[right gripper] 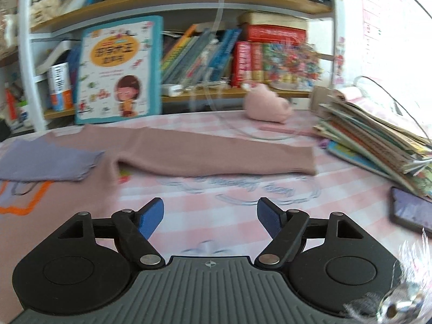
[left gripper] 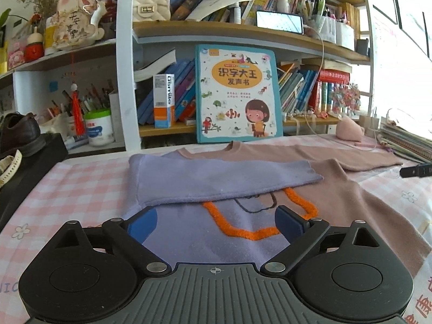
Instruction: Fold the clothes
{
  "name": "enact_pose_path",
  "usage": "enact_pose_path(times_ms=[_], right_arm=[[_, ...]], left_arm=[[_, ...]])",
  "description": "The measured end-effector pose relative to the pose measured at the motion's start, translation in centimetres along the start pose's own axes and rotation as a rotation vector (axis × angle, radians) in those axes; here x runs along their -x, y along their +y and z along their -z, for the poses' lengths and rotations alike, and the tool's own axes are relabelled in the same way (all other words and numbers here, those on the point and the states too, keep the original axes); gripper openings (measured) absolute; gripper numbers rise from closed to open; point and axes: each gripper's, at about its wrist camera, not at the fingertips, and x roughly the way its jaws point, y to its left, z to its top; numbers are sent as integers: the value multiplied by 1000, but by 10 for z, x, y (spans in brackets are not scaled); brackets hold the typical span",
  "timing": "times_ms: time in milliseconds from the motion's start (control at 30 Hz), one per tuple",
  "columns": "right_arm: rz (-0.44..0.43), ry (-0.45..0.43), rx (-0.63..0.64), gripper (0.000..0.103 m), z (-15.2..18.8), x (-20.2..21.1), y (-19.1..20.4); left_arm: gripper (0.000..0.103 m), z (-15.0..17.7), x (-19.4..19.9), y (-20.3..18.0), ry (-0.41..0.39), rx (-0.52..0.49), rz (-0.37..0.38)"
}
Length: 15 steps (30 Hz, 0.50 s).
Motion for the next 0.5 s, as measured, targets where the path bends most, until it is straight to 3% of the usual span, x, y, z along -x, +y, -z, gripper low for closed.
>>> enact_pose_path(times_ms=[500], right_arm=[[67,79,-151,74,-38,-42,-69]], left_arm=[[96,9,-7,3,26,16,13]])
